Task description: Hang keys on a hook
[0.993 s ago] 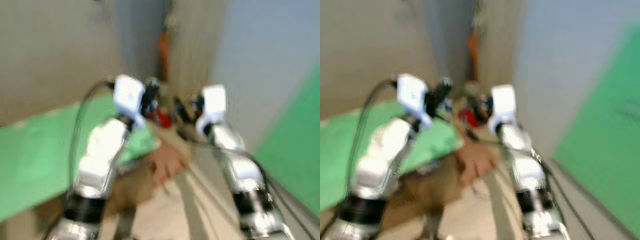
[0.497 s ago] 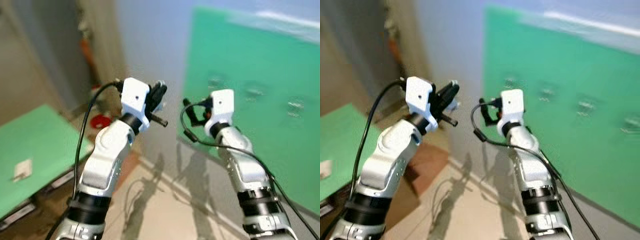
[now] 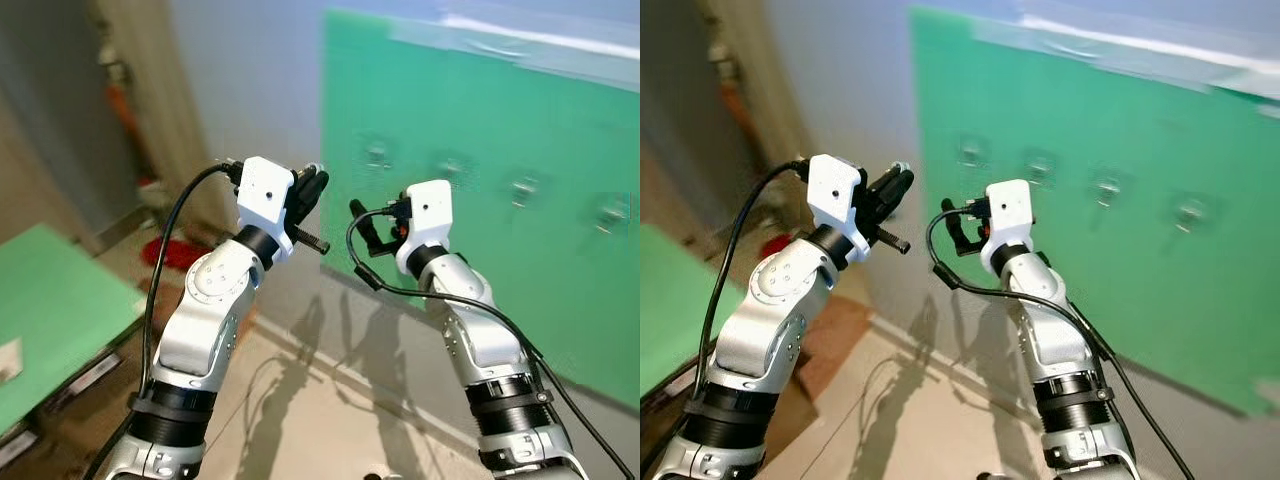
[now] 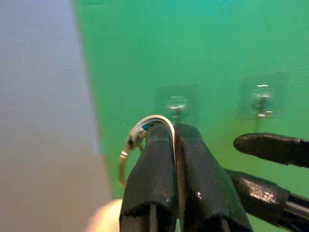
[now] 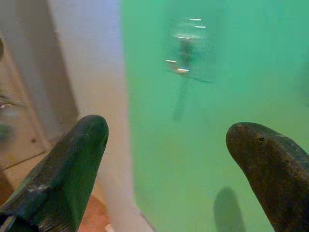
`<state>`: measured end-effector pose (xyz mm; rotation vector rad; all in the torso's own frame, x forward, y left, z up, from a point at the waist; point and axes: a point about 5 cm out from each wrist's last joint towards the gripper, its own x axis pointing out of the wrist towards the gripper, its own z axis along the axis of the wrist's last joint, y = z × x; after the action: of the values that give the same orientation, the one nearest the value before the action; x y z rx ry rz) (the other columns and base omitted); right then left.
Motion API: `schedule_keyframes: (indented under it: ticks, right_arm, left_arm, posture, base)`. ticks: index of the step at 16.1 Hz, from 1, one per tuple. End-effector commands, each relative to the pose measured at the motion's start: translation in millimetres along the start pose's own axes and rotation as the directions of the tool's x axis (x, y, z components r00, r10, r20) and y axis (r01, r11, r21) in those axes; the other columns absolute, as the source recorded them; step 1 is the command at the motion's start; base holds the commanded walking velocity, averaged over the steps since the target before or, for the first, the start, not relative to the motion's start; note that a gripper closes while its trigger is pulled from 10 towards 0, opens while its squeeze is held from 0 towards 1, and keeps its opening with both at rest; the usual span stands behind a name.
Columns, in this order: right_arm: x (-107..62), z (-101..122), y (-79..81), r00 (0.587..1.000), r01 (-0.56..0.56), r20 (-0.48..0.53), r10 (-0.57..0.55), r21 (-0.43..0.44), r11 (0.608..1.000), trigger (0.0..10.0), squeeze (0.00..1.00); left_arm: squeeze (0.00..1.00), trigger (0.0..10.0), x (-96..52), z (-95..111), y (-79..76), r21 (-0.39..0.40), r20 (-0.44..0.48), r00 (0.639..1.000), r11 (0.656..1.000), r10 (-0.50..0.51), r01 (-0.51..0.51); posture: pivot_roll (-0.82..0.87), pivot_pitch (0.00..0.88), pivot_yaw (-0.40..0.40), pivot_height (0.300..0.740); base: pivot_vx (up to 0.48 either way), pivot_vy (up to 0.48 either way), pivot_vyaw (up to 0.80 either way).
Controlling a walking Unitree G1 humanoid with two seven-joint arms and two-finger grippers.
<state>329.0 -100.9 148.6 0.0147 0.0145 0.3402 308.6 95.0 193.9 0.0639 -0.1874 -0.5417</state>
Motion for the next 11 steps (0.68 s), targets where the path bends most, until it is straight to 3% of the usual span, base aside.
schedule_keyframes:
  ticks: [1,6,11]
  right_arm:
    - [0.1,2.5,-0.4,1.000,-0.002,0.005,0.002,0.007,1.000,10.0,0.00]
    - [-0.9,0.9,-1.5,1.000,-0.005,-0.002,0.005,0.010,1.000,10.0,0.00]
    - [0.1,1.0,0.3,1.000,-0.007,-0.001,0.007,0.022,1.000,10.0,0.00]
  left_arm:
    - [0.00,0.0,-0.1,3.0,3.1,0.015,0.014,1.000,1.000,-0.002,0.001]
    - [0.00,0.0,-2.4,5.7,1.3,-0.009,0.041,0.999,1.000,-0.023,0.023]
    - [0.00,0.0,-2.9,6.1,-0.6,-0.027,0.046,0.998,0.999,-0.043,0.045]
  posture:
    - [-0.01,0.000,0.050,0.740]
    - [-0.01,0.000,0.046,0.740]
    - [-0.01,0.000,0.049,0.740]
  base:
    - [0.000,0.000,-0.70]
    - [0.000,0.000,-0.70]
    - [0.000,0.420,-0.70]
